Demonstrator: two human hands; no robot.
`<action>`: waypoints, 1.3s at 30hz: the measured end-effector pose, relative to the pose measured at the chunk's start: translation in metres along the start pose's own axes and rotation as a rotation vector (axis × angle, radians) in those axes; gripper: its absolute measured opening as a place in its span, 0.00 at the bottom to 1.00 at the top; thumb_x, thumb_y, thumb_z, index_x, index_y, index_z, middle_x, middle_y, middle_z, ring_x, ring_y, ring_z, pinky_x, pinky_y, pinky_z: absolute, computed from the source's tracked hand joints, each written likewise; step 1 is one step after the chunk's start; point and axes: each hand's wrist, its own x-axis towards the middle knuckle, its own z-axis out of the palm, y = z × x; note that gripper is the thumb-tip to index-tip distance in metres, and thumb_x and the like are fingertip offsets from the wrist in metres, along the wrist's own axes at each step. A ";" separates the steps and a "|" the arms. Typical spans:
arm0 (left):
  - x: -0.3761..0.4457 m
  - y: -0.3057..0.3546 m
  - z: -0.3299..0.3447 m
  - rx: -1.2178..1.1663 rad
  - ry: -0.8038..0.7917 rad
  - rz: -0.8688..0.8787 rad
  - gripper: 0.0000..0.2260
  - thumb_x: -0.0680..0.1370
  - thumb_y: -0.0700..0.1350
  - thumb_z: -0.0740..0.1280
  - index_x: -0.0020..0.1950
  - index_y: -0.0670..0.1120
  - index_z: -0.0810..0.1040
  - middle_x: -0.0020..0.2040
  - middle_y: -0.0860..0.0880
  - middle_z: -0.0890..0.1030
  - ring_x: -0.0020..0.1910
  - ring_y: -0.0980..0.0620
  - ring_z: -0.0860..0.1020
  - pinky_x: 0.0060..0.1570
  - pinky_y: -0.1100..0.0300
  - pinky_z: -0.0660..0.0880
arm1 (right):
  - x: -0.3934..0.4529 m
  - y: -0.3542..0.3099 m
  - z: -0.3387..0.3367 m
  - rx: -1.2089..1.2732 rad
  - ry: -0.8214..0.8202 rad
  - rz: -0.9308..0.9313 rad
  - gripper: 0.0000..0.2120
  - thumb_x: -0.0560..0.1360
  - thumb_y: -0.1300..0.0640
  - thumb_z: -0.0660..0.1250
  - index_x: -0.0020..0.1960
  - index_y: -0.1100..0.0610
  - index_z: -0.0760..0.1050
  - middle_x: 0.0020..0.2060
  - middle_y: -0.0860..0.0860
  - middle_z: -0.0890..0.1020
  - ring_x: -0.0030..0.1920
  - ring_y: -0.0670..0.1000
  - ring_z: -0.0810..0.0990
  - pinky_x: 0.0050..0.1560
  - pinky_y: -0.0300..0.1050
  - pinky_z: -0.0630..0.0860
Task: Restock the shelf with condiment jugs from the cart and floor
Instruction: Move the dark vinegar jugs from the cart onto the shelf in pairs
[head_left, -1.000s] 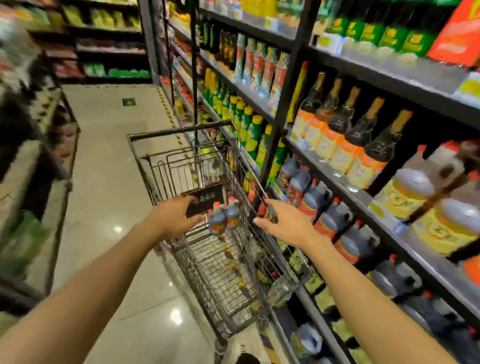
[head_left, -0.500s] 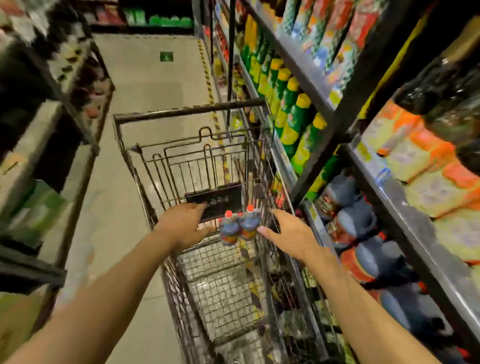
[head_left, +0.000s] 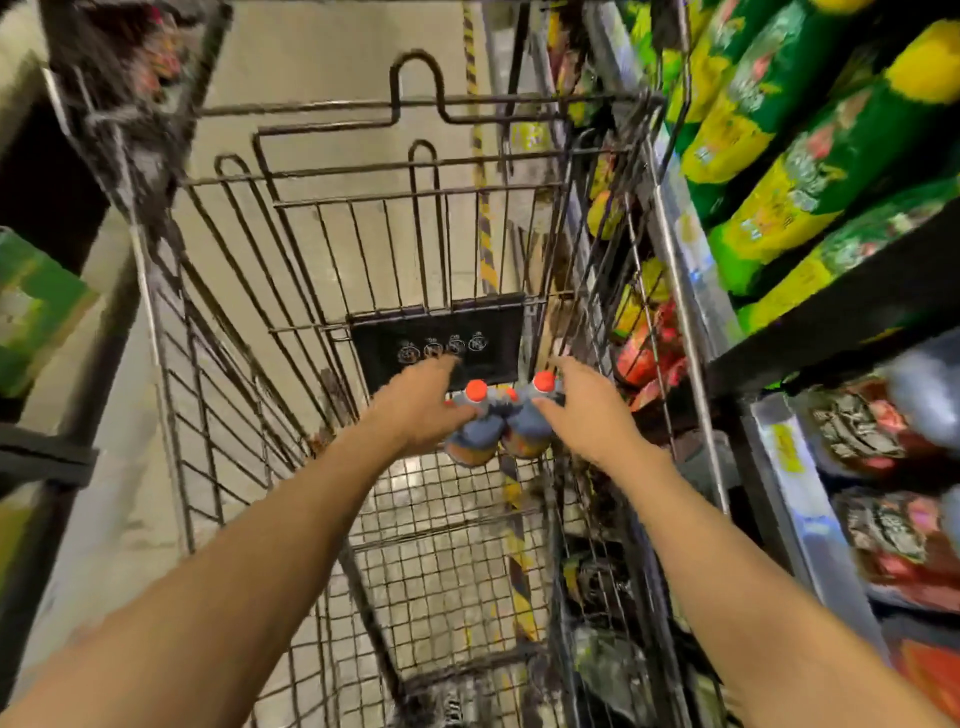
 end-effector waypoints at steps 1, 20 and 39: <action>0.008 -0.003 0.009 -0.025 0.000 -0.006 0.39 0.72 0.66 0.70 0.77 0.48 0.65 0.73 0.44 0.73 0.70 0.44 0.73 0.67 0.46 0.73 | 0.008 0.006 0.008 0.005 -0.004 -0.006 0.27 0.78 0.50 0.68 0.74 0.56 0.67 0.68 0.56 0.76 0.68 0.59 0.74 0.66 0.55 0.73; 0.021 -0.024 0.051 -0.081 -0.005 0.059 0.12 0.71 0.51 0.77 0.49 0.47 0.81 0.43 0.49 0.81 0.45 0.46 0.78 0.43 0.55 0.73 | 0.005 0.041 0.061 0.125 0.008 -0.080 0.11 0.75 0.58 0.71 0.56 0.56 0.75 0.54 0.53 0.78 0.56 0.57 0.76 0.50 0.46 0.68; -0.030 -0.075 0.088 -0.473 -0.038 -0.106 0.30 0.63 0.47 0.83 0.61 0.51 0.76 0.54 0.56 0.80 0.54 0.55 0.79 0.52 0.61 0.75 | -0.044 0.041 0.104 0.696 -0.090 -0.048 0.20 0.70 0.65 0.77 0.57 0.51 0.76 0.51 0.45 0.81 0.49 0.34 0.79 0.48 0.29 0.72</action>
